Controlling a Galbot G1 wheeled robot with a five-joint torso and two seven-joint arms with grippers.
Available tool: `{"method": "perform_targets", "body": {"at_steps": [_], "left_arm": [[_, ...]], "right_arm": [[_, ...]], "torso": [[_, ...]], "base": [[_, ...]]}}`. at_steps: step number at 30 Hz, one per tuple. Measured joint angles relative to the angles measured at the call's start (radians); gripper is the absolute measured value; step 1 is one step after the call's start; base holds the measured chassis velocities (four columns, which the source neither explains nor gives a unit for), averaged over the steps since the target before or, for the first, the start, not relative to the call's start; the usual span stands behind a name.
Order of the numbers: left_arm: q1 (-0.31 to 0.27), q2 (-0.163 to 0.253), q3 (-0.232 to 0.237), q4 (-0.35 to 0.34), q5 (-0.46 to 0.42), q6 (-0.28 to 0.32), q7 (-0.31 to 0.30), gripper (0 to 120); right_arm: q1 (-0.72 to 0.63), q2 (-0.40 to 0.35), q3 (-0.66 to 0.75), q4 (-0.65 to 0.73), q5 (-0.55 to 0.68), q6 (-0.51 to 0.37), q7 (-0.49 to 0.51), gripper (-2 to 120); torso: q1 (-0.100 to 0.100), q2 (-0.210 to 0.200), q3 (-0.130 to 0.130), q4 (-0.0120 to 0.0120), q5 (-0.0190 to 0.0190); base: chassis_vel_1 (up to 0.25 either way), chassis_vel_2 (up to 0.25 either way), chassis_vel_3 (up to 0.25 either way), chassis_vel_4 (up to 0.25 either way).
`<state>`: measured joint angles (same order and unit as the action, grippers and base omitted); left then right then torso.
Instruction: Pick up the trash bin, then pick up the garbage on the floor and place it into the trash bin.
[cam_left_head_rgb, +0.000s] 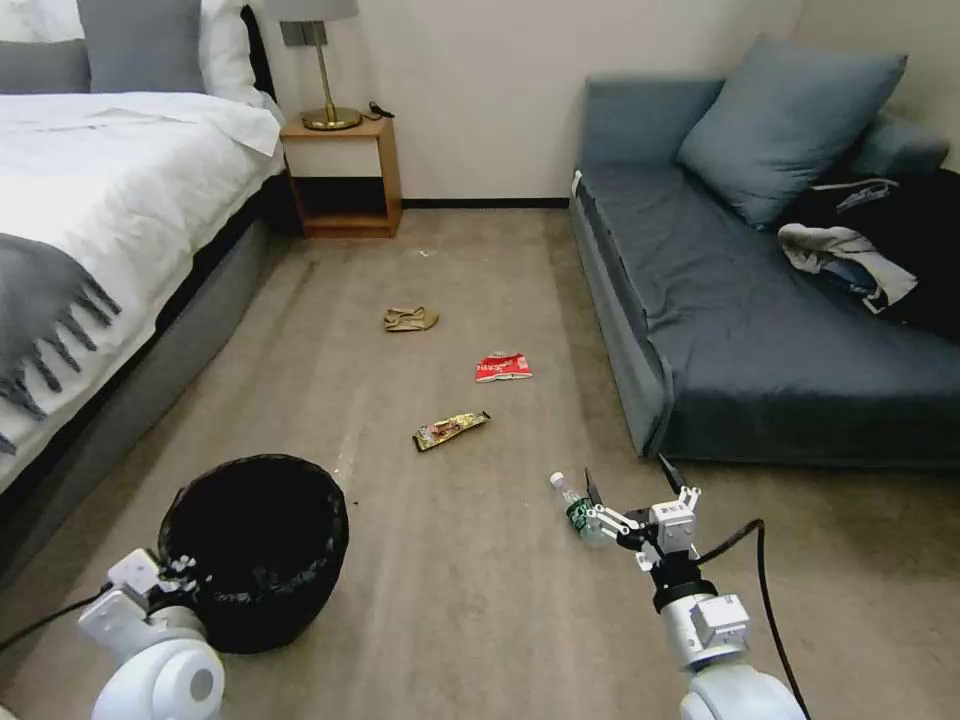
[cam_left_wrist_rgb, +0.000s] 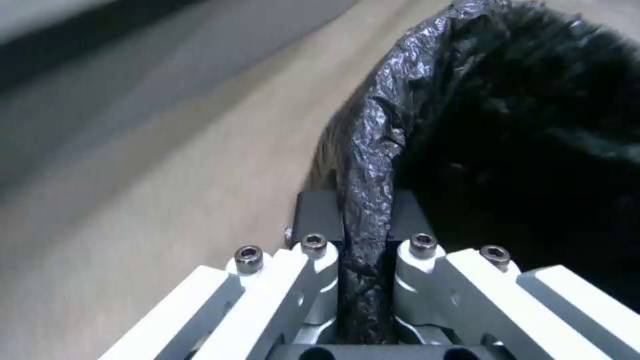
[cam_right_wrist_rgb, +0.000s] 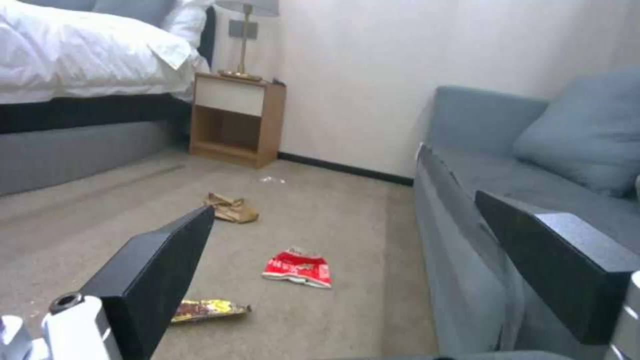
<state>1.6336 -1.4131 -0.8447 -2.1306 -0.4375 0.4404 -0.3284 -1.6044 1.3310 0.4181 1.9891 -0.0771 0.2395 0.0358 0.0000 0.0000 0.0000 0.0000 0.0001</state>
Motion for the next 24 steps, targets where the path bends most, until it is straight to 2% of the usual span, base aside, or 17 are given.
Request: {"method": "perform_targets", "body": {"at_steps": [1, 2, 3, 5, 6, 9, 14, 24], "left_arm": [[0.0, 0.0, 0.0, 0.0, 0.0, 0.0, 0.0, 7], [-0.002, 0.006, -0.005, 0.0, 0.054, 0.002, 0.047, 7], [-0.005, 0.016, -0.014, 0.0, 0.133, 0.006, 0.126, 7], [-0.009, 0.023, -0.02, 0.001, 0.208, 0.018, 0.213, 7], [-0.009, 0.023, -0.02, 0.001, 0.208, 0.018, 0.213, 7], [-0.011, 0.024, -0.023, 0.015, 0.275, 0.025, 0.291, 7], [-0.011, 0.018, -0.026, 0.035, 0.291, 0.0, 0.319, 7], [-0.005, 0.016, -0.043, 0.047, 0.286, -0.039, 0.324, 7]], "right_arm": [[0.0, 0.0, 0.0, 0.0, 0.0, 0.0, 0.0, 100], [0.001, 0.002, 0.001, -0.005, -0.002, 0.006, -0.001, 100], [0.001, 0.005, 0.002, -0.011, -0.004, 0.014, -0.001, 100], [-0.002, 0.005, 0.005, -0.018, -0.002, 0.017, -0.001, 100], [-0.002, 0.005, 0.005, -0.018, -0.002, 0.017, -0.001, 100], [-0.01, -0.001, 0.017, -0.022, 0.018, 0.017, -0.012, 100], [-0.012, -0.002, 0.023, -0.028, 0.04, 0.02, -0.028, 100], [-0.005, 0.019, 0.02, -0.043, 0.039, 0.035, -0.053, 100]], "torso": [[0.0, 0.0, 0.0, 0.0, 0.0], [0.0, 0.0, 0.0, -0.0001, -0.0002], [0.0, 0.0, 0.0, -0.0001, 0.0001], [0.0, 0.0, 0.0, 0.0, 0.0], [0.0, 0.0, 0.0, 0.0, 0.0], [0.0, 0.0, 0.0, -0.0001, -0.0002], [0.0, 0.0, 0.0, 0.0, -0.0002], [0.0, 0.0, 0.0, 0.0, -0.0001]], "base": [[0.0, 0.0, 0.0, 0.0], [0.0, 0.0, 0.0, 0.0], [0.0, 0.0, 0.0, 0.0], [0.0, 0.0, 0.0, 0.0], [0.0, 0.0, 0.0, 0.0], [0.0, 0.0, 0.0, 0.0], [0.0, 0.0, 0.0, 0.0], [0.0, 0.0, 0.0, 0.0]]}}
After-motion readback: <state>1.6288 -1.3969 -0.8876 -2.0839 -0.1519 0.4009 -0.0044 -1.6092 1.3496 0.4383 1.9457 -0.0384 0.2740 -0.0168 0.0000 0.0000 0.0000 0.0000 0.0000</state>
